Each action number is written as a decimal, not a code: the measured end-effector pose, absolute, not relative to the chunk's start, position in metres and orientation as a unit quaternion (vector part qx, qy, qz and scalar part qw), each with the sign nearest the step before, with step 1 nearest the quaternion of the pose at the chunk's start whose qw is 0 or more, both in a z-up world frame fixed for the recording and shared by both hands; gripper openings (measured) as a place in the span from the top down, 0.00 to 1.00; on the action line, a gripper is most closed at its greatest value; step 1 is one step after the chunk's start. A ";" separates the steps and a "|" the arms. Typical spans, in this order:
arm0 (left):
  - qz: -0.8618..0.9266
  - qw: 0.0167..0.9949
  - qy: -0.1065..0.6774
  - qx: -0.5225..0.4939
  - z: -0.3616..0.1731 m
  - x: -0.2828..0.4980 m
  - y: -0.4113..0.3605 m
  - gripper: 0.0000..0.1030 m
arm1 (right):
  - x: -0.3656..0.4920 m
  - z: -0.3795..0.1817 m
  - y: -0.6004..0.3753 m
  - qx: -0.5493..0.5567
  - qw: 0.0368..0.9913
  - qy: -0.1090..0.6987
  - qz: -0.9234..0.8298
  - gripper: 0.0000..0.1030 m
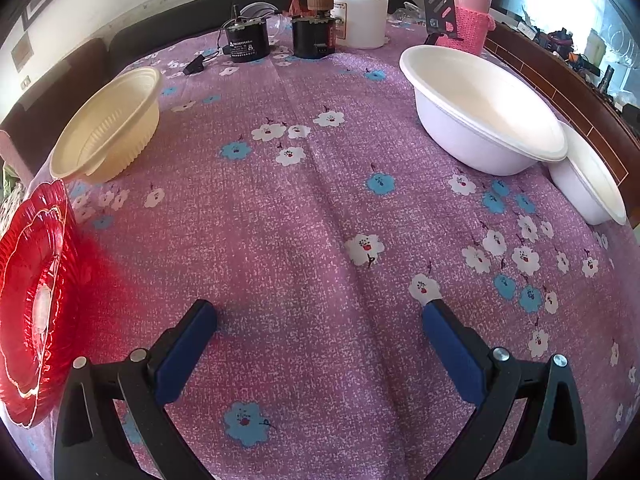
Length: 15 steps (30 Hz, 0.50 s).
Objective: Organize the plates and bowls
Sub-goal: 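Close the right gripper on the rim of the large white bowl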
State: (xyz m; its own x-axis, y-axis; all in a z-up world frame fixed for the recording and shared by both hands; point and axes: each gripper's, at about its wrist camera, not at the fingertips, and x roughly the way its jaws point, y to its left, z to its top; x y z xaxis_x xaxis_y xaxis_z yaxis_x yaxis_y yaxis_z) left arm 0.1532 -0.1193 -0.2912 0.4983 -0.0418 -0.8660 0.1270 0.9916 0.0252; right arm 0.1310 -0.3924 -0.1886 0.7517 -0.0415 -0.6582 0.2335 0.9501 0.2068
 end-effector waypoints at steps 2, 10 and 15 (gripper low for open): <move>-0.059 0.852 0.517 0.052 -0.290 0.156 -0.122 0.00 | 0.139 -0.188 -0.386 0.130 0.925 0.351 -0.065 0.12; -0.107 0.873 0.477 0.010 -0.243 0.177 -0.130 0.01 | 0.195 -0.192 -0.351 0.093 0.916 0.390 -0.002 0.12; -0.142 0.857 0.485 -0.100 -0.231 0.222 -0.121 0.11 | 0.235 -0.202 -0.339 0.088 0.900 0.425 0.031 0.12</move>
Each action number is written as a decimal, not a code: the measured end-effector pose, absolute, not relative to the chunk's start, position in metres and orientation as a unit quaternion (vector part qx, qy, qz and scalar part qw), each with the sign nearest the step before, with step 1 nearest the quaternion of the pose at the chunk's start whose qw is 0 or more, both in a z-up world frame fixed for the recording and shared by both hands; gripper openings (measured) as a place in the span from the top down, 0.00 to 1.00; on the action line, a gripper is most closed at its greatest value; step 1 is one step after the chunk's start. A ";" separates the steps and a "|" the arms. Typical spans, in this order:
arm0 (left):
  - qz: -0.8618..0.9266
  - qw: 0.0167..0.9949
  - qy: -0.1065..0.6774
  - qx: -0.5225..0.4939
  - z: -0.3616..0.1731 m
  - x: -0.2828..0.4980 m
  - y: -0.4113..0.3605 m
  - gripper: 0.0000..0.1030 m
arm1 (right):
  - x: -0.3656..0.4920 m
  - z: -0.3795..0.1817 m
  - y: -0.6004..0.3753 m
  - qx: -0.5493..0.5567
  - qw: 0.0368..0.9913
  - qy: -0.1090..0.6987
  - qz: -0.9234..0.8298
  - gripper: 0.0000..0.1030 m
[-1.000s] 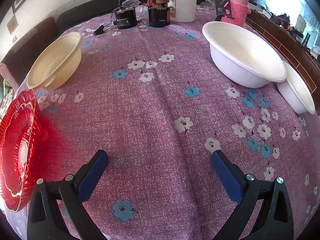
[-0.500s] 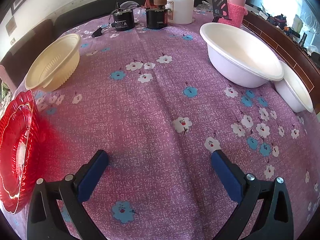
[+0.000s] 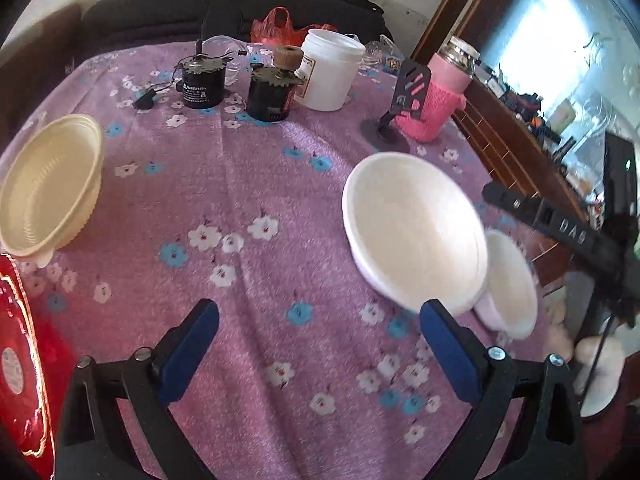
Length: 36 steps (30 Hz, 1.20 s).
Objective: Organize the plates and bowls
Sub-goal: 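Close the right gripper on the rim of the large white bowl, then lift the white bowl and carry it to the stacked red plates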
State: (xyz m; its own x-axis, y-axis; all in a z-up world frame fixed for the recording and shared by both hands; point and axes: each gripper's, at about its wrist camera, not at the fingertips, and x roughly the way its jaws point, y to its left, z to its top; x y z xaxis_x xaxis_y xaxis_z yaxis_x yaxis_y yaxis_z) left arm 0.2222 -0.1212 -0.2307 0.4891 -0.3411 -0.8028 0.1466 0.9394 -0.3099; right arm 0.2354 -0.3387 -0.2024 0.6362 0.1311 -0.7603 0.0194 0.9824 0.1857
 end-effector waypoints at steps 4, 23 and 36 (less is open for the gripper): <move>-0.144 0.843 0.504 -0.119 -0.240 0.250 -0.129 0.38 | 0.260 -0.214 -0.330 0.071 0.888 0.452 0.042 0.18; -0.171 0.830 0.524 -0.088 -0.268 0.264 -0.175 0.78 | 0.276 -0.238 -0.296 0.023 0.866 0.495 0.067 0.77; -0.141 0.863 0.479 -0.081 -0.231 0.205 -0.132 0.77 | 0.229 -0.211 -0.261 0.034 0.879 0.465 0.102 0.79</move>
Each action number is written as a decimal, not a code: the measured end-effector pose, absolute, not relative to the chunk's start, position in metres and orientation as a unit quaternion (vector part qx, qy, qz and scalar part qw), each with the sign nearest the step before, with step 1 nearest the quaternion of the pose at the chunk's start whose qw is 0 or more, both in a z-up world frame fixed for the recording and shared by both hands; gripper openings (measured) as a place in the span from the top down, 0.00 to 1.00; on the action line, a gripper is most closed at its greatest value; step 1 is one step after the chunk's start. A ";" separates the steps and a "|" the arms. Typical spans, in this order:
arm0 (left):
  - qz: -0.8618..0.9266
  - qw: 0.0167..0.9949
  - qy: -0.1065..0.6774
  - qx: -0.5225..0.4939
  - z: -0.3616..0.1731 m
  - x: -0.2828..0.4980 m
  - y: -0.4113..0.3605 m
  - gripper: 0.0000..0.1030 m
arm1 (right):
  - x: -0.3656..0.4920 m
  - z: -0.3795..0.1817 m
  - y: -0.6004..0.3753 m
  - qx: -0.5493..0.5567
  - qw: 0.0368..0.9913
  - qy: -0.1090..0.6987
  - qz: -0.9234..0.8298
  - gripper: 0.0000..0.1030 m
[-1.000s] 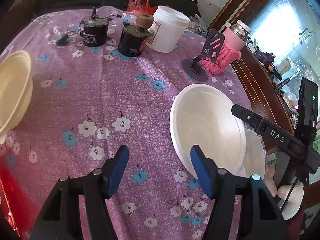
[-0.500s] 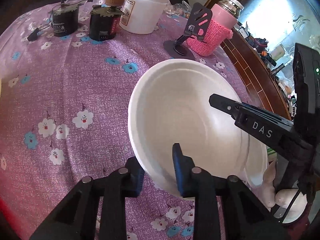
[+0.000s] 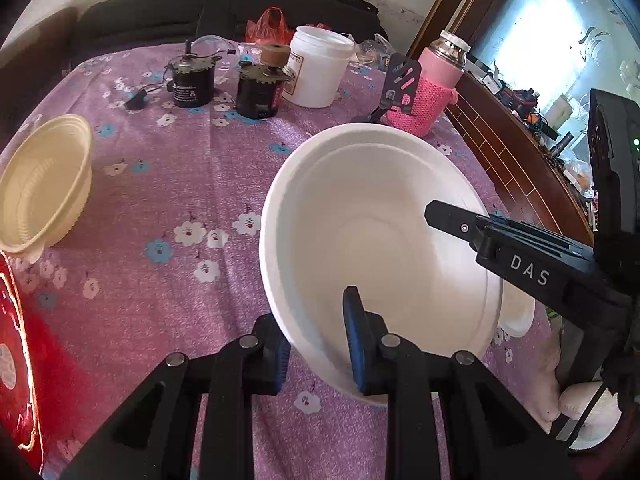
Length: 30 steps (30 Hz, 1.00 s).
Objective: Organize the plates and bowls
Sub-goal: 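Lift the white bowl and carry it to the stacked red plates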
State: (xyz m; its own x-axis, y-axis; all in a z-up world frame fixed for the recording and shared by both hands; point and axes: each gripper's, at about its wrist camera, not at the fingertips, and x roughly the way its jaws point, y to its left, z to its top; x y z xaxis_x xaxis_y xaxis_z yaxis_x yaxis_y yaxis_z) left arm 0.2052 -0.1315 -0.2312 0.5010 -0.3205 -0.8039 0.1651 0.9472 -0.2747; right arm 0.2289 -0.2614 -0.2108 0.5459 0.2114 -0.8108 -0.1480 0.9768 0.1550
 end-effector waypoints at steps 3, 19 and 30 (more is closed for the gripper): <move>-0.133 0.874 0.461 -0.073 -0.221 0.188 -0.124 0.77 | 0.211 -0.203 -0.252 0.040 0.884 0.453 0.110 0.79; -0.086 0.914 0.393 -0.045 -0.188 0.102 -0.086 0.77 | 0.141 -0.179 -0.206 0.035 0.895 0.419 0.147 0.78; -0.071 0.920 0.381 -0.062 -0.183 0.067 -0.059 0.77 | 0.111 -0.166 -0.178 0.018 0.899 0.406 0.160 0.78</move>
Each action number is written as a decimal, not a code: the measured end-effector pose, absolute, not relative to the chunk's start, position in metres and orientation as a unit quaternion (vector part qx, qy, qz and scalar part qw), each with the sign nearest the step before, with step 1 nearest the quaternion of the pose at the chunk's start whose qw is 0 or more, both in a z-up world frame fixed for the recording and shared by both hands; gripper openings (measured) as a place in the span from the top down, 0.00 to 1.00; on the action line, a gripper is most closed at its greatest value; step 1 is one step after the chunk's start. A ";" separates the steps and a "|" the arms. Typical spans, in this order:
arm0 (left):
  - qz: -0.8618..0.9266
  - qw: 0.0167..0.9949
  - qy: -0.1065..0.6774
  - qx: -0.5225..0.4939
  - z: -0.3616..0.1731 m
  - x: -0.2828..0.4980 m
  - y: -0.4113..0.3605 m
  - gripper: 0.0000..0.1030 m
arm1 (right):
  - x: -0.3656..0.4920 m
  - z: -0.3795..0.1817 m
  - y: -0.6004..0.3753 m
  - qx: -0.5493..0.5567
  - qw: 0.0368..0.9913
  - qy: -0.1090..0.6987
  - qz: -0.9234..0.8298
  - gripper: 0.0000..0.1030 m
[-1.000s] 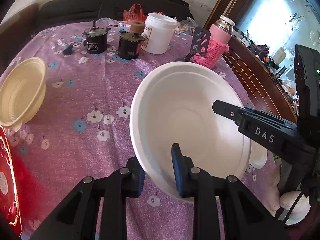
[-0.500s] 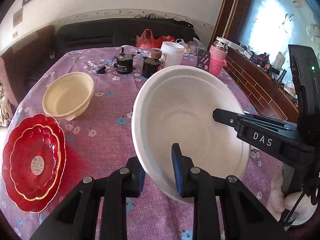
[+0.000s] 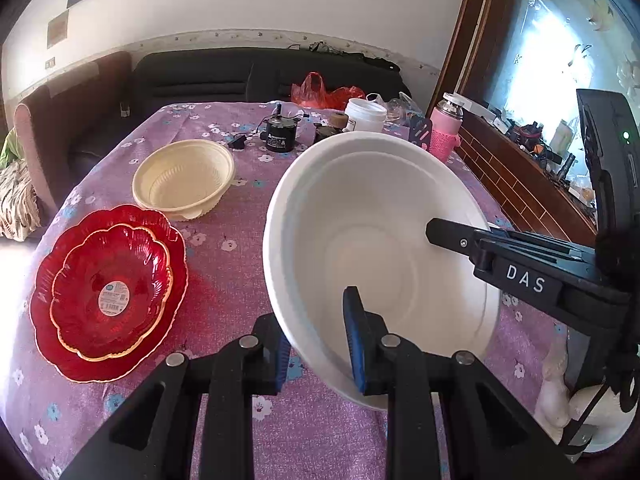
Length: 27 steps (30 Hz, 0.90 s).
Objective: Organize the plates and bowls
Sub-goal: 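Lift the white bowl and carry it to the stacked red plates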
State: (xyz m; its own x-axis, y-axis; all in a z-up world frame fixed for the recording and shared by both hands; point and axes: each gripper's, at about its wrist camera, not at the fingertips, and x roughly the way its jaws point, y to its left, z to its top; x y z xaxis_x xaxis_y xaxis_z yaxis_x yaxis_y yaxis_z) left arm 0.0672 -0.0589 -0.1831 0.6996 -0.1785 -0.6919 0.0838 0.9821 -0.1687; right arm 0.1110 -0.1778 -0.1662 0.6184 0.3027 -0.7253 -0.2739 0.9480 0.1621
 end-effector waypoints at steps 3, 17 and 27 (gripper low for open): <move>-0.063 0.922 0.377 -0.066 -0.181 0.060 -0.051 0.77 | 0.105 -0.163 -0.167 0.009 0.900 0.402 0.165 0.78; -0.003 0.931 0.352 -0.095 -0.177 0.043 0.011 0.77 | 0.101 -0.164 -0.106 0.000 0.891 0.404 0.206 0.78; 0.066 0.920 0.357 -0.148 -0.189 0.050 0.090 0.77 | 0.115 -0.176 -0.026 -0.023 0.872 0.417 0.256 0.78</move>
State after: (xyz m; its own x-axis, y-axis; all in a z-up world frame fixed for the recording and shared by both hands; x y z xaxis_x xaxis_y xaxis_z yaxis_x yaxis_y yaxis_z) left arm 0.0500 0.0896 -0.1890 0.7357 0.0159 -0.6771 -0.2281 0.9471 -0.2256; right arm 0.1151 -0.0256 -0.1757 0.5221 0.4274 -0.7381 -0.4651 0.8681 0.1737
